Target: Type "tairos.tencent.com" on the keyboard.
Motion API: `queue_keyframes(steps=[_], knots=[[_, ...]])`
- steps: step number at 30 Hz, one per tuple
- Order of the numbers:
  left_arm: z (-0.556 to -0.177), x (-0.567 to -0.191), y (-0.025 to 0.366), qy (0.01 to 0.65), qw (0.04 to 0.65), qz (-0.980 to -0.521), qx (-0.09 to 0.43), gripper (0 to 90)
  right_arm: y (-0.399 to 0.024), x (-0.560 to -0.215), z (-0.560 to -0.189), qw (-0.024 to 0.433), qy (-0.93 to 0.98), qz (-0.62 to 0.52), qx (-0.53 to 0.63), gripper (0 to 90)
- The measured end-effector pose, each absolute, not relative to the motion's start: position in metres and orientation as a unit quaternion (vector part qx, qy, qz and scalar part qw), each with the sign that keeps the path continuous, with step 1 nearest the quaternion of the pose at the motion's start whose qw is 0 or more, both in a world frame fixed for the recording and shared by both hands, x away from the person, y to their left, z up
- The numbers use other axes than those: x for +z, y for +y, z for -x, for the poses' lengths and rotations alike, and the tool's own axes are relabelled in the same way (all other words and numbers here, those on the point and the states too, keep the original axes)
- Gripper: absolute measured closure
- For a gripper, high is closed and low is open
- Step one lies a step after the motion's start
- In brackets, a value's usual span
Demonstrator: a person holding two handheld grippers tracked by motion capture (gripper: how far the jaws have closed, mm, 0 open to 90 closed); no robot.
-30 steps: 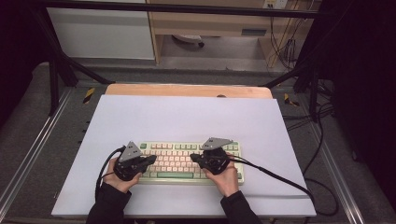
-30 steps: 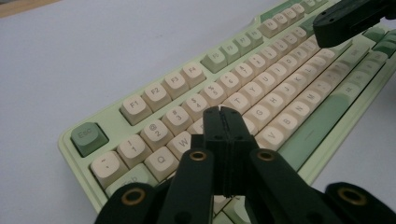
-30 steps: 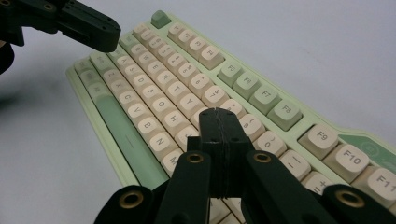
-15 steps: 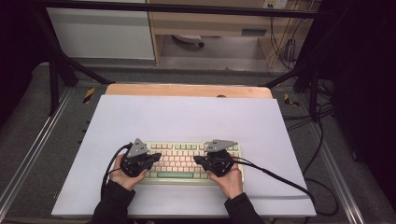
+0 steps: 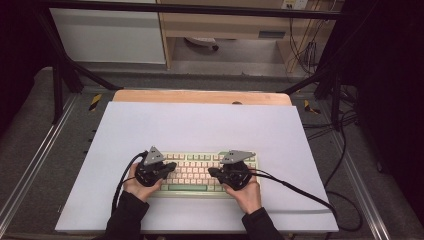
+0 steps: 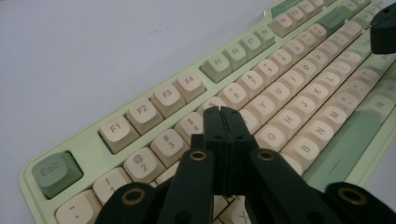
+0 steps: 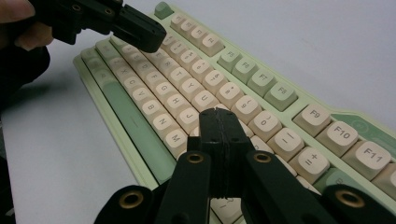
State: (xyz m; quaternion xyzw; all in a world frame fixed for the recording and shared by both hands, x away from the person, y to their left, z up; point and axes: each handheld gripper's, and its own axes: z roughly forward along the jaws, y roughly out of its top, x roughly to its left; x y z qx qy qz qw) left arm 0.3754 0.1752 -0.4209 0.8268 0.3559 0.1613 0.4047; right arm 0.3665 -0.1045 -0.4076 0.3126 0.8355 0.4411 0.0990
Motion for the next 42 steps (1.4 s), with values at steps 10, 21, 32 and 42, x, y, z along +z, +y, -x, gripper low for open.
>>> queue_keyframes(steps=[10, 21, 32, 42], knots=[[-0.378, -0.426, 0.173, 0.356, 0.401, -0.829, 0.162, 90.0, -0.104, -0.408, -0.366, 0.099, 0.836, -0.311, 0.44, 90.0], [-0.379, -0.429, 0.167, 0.348, 0.399, -0.833, 0.159, 90.0, -0.104, -0.409, -0.366, 0.098, 0.837, -0.312, 0.44, 90.0], [-0.376, -0.426, 0.167, 0.345, 0.403, -0.832, 0.162, 90.0, -0.104, -0.408, -0.366, 0.099, 0.836, -0.312, 0.441, 90.0], [-0.366, -0.419, 0.178, 0.34, 0.412, -0.829, 0.164, 90.0, -0.104, -0.408, -0.367, 0.102, 0.833, -0.315, 0.443, 90.0]])
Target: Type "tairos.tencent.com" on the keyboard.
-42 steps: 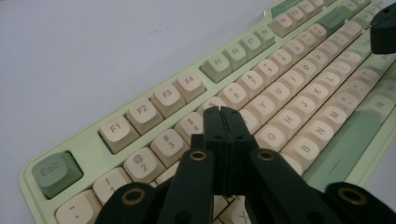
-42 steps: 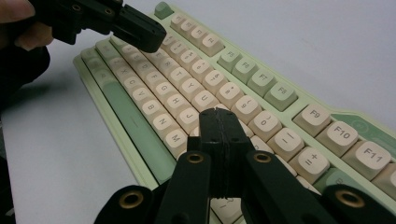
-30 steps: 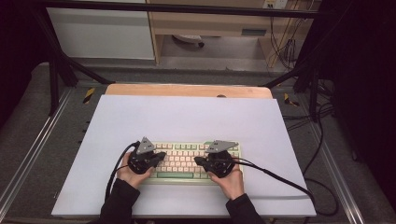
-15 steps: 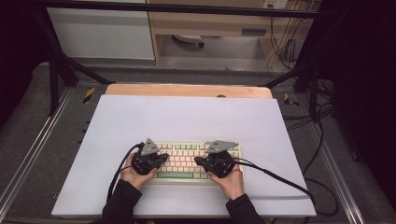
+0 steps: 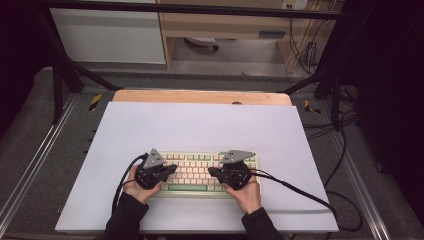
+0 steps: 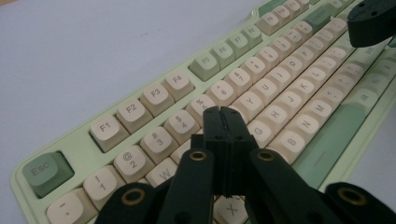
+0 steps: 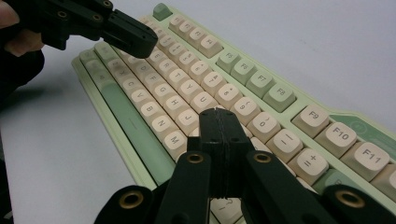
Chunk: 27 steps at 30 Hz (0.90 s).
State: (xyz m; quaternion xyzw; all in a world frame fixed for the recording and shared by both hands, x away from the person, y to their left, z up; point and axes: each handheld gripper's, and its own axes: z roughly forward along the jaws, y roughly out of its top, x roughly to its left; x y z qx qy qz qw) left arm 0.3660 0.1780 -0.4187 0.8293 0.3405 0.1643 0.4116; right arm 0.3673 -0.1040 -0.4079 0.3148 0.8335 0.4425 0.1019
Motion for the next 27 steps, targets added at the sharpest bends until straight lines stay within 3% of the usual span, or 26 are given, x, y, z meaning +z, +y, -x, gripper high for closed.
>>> queue_keyframes(steps=[27], knots=[[-0.351, -0.422, 0.213, 0.359, 0.417, -0.819, 0.162, 90.0, -0.098, -0.422, -0.385, 0.102, 0.828, -0.337, 0.437, 90.0]])
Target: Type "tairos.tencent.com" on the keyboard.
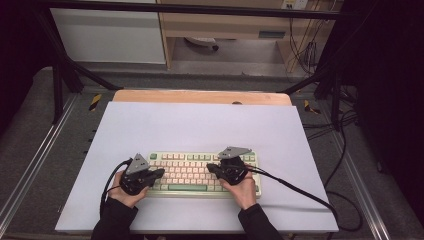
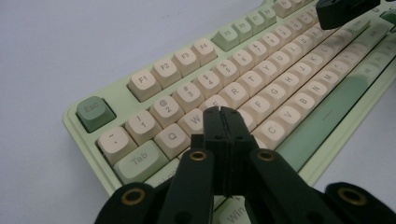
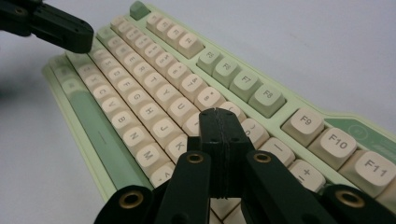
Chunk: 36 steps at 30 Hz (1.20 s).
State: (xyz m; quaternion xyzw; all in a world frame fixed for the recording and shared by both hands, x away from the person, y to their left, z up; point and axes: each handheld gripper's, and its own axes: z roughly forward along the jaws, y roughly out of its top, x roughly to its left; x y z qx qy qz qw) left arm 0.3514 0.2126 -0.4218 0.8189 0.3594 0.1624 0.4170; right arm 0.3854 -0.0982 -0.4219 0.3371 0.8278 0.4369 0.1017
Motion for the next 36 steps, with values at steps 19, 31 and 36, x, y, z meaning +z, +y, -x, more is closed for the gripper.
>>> queue_keyframes(steps=[19, 31, 36], knots=[[-0.351, -0.422, 0.216, 0.362, 0.418, -0.817, 0.162, 90.0, -0.092, -0.432, -0.39, 0.104, 0.834, -0.337, 0.425, 90.0], [-0.351, -0.421, 0.218, 0.363, 0.42, -0.816, 0.163, 90.0, -0.093, -0.429, -0.388, 0.105, 0.835, -0.331, 0.426, 90.0], [-0.35, -0.42, 0.217, 0.362, 0.422, -0.815, 0.163, 90.0, -0.098, -0.421, -0.384, 0.107, 0.835, -0.327, 0.429, 90.0]])
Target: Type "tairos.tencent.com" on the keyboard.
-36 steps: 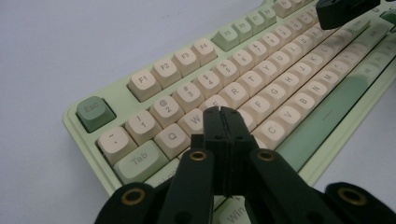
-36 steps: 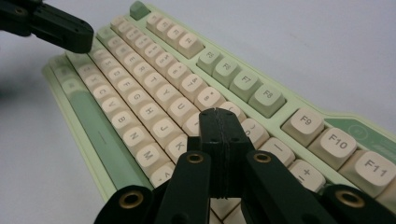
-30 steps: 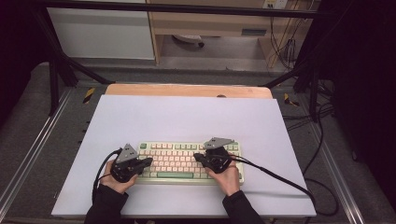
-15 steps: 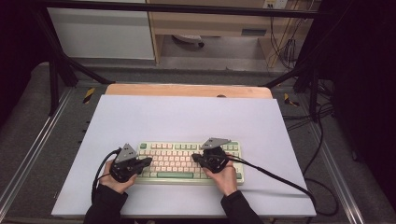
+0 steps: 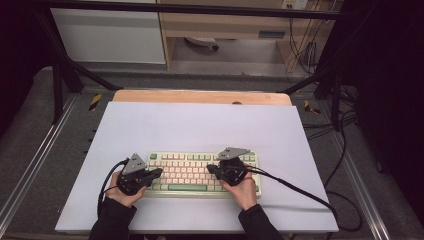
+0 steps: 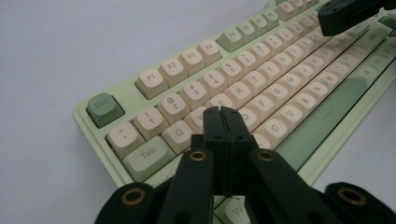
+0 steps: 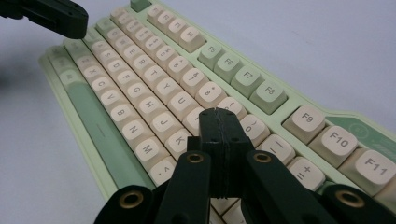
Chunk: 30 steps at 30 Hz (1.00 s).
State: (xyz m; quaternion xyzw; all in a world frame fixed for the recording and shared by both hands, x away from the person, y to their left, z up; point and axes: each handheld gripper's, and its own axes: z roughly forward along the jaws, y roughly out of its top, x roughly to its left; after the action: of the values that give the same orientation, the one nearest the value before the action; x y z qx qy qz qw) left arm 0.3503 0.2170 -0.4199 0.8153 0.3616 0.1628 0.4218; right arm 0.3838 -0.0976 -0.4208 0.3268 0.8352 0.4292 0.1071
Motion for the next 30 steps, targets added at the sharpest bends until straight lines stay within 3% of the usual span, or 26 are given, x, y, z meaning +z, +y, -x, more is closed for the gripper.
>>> queue_keyframes(steps=[30], knots=[[-0.358, -0.426, 0.2, 0.355, 0.41, -0.825, 0.157, 90.0, -0.124, -0.418, -0.368, 0.099, 0.828, -0.335, 0.439, 90.0]])
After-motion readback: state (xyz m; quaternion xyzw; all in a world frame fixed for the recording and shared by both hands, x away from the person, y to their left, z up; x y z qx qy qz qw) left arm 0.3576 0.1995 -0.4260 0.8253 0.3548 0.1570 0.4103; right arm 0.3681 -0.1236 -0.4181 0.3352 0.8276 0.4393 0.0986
